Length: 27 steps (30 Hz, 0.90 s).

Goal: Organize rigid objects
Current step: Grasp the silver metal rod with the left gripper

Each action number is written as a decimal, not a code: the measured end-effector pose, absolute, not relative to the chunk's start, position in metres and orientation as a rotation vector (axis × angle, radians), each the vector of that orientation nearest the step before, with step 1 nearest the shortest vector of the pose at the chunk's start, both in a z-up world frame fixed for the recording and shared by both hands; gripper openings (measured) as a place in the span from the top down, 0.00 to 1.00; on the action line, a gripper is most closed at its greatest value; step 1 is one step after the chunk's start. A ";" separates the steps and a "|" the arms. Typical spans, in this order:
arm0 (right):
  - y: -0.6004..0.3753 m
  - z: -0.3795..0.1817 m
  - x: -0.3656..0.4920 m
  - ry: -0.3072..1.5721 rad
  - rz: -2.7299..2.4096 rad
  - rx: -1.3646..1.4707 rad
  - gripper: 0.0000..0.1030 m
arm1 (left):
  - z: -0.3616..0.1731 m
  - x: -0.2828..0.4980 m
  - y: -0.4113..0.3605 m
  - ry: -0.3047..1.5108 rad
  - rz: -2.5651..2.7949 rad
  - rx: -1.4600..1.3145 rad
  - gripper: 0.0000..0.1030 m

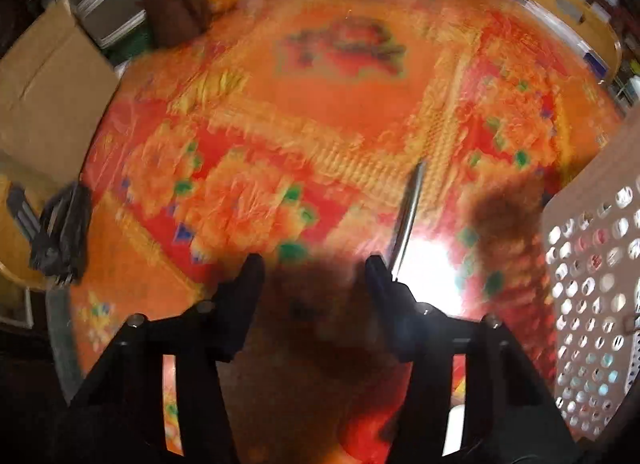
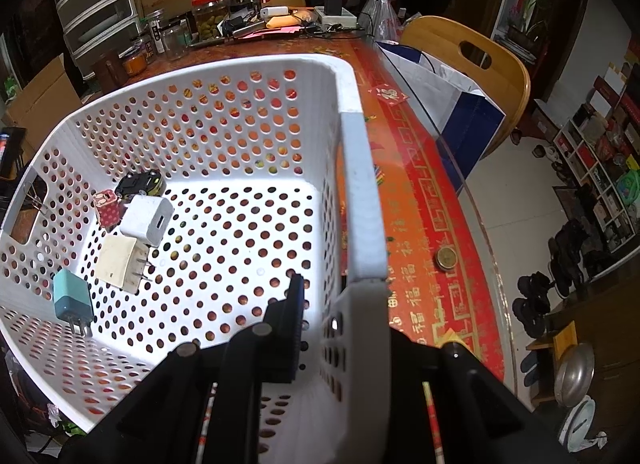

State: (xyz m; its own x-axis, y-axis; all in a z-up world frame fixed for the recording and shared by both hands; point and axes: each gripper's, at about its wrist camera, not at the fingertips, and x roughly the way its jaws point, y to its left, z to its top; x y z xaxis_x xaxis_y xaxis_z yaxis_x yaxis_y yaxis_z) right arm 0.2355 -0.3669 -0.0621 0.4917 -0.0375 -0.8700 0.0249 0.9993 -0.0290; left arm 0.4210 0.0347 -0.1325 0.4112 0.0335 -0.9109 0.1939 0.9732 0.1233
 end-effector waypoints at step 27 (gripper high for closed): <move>-0.365 -0.062 0.237 1.053 -0.026 -0.014 0.85 | -0.132 0.405 -0.019 1.170 -0.264 0.163 0.84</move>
